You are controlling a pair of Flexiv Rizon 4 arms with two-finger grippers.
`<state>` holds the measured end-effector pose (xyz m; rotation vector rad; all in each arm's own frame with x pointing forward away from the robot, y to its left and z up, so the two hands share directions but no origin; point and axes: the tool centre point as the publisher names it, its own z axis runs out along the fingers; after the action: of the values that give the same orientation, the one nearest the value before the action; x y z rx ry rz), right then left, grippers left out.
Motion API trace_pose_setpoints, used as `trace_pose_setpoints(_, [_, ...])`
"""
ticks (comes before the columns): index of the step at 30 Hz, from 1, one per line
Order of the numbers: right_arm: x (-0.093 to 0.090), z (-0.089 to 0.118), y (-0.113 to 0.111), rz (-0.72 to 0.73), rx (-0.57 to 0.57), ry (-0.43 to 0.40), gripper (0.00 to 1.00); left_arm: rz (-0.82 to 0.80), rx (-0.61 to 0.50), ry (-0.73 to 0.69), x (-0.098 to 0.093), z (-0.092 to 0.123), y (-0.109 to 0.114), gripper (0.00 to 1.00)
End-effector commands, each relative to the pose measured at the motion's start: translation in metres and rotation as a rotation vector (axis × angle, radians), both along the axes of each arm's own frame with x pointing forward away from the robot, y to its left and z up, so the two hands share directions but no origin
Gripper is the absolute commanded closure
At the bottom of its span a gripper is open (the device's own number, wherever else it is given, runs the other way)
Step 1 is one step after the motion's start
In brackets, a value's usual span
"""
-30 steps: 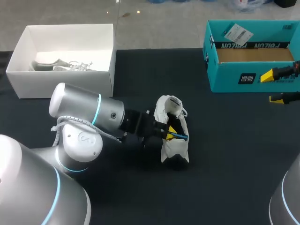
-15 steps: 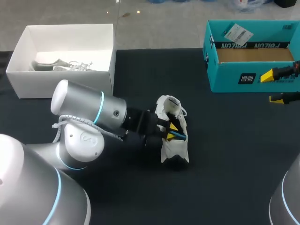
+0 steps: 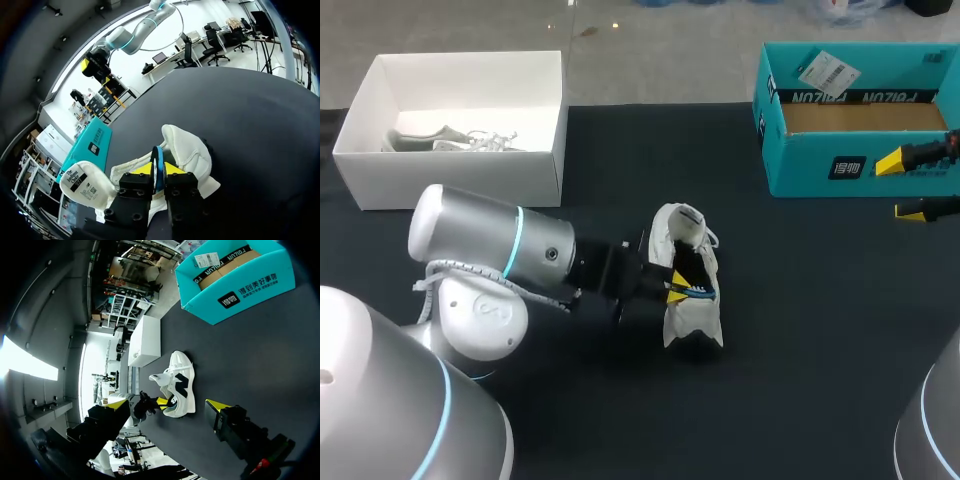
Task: Take the shoe out of the shoebox, open the shoe tongue, remove and reinsert the insole, then place the shoe into the shoebox
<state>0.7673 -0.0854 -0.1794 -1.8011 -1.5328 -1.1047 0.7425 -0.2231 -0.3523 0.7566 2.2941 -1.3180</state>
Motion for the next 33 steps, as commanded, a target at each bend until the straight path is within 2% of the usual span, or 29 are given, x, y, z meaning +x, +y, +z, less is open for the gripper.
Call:
trace_pose_setpoints(1, [0.0,0.0,0.001,-0.001,-0.002,0.001,0.0,-0.008,0.013,0.013,0.004,-0.007,-0.007,1.0])
trace_pose_setpoints(10, [0.0,0.0,0.001,-0.001,-0.002,0.001,0.0,-0.02,0.026,0.048,0.014,-0.021,-0.017,1.0])
trace_pose_setpoints(15, [0.0,0.0,0.001,-0.001,-0.002,0.001,0.0,-0.032,0.005,0.053,0.005,-0.012,-0.015,1.0])
trace_pose_setpoints(16, [0.0,0.0,0.001,-0.001,-0.002,0.001,0.0,-0.03,0.003,0.056,0.003,-0.011,-0.013,0.88])
trace_pose_setpoints(18, [0.0,0.0,0.001,-0.001,-0.002,0.001,0.0,-0.018,-0.003,0.051,0.0,-0.006,-0.007,0.46])
trace_pose_setpoints(19, [0.0,0.0,0.001,-0.001,-0.002,0.001,0.0,-0.012,-0.007,0.05,-0.001,-0.004,-0.004,0.15])
trace_pose_setpoints(20, [0.0,0.0,0.001,-0.001,-0.002,0.001,0.0,-0.007,-0.009,0.046,-0.002,-0.001,-0.001,0.0])
trace_pose_setpoints(26, [0.0,0.0,0.001,-0.001,-0.002,0.001,0.0,0.002,-0.016,-0.007,0.0,0.028,0.01,0.0])
trace_pose_setpoints(33, [0.0,0.0,0.001,-0.001,-0.002,0.001,0.0,-0.053,0.031,-0.052,0.005,0.054,0.013,0.0])
